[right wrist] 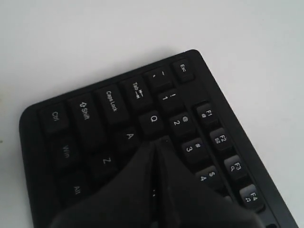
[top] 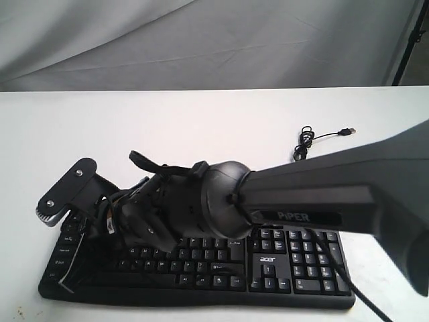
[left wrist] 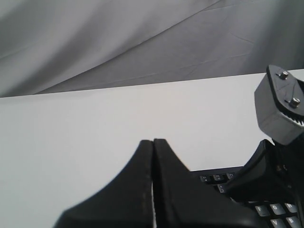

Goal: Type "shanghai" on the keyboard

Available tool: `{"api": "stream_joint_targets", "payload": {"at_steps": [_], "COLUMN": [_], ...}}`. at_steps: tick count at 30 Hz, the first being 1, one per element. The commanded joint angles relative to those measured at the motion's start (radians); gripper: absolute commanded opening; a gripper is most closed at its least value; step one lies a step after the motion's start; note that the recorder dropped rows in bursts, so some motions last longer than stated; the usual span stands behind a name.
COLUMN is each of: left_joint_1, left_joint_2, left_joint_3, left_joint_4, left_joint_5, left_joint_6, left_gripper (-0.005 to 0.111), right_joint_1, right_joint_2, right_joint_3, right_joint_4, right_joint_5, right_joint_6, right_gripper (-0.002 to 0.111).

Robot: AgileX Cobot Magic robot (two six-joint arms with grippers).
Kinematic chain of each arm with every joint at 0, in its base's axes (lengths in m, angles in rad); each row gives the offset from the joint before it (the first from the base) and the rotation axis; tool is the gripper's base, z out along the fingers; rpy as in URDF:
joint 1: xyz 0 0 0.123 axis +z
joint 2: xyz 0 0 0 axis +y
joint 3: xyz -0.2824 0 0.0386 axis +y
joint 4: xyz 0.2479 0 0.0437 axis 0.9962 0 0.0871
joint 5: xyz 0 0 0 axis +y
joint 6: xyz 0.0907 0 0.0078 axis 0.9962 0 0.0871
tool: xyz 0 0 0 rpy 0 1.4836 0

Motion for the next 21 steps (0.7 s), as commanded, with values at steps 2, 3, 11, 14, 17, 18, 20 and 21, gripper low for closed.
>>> {"api": "stream_joint_targets", "payload": {"at_steps": [2, 3, 11, 14, 17, 18, 20, 21], "left_joint_1": [-0.004, -0.004, -0.004, -0.004, -0.004, -0.004, -0.004, -0.004], "left_joint_2": [-0.003, -0.003, -0.003, -0.003, -0.003, -0.003, -0.003, -0.003], "left_joint_3": [0.004, 0.004, 0.004, 0.004, 0.004, 0.004, 0.004, 0.004], "left_joint_4": [0.001, 0.001, 0.001, 0.001, 0.001, 0.001, 0.001, 0.001], "left_joint_5": [-0.003, -0.003, -0.003, -0.003, -0.003, -0.003, -0.003, -0.003], "left_joint_6": [-0.003, -0.003, -0.003, -0.003, -0.003, -0.003, -0.003, -0.003], "left_gripper": [0.000, 0.000, 0.000, 0.000, 0.000, 0.000, 0.000, 0.000], "right_joint_1": [0.007, 0.009, 0.018, 0.018, 0.018, 0.018, 0.018, 0.018], "right_joint_2": [0.007, 0.009, 0.013, 0.013, 0.017, 0.022, 0.029, 0.037], "right_joint_3": [-0.006, -0.006, -0.006, -0.006, -0.006, -0.006, -0.006, -0.006], "right_joint_4": [0.010, 0.012, 0.019, 0.019, 0.019, 0.019, 0.019, 0.019], "right_joint_5": [-0.025, -0.027, -0.033, -0.035, -0.045, -0.050, -0.059, -0.059], "right_joint_6": [-0.007, -0.007, -0.020, -0.020, -0.020, -0.020, -0.020, -0.020], "right_gripper": [0.000, 0.000, 0.000, 0.000, 0.000, 0.000, 0.000, 0.000]}}
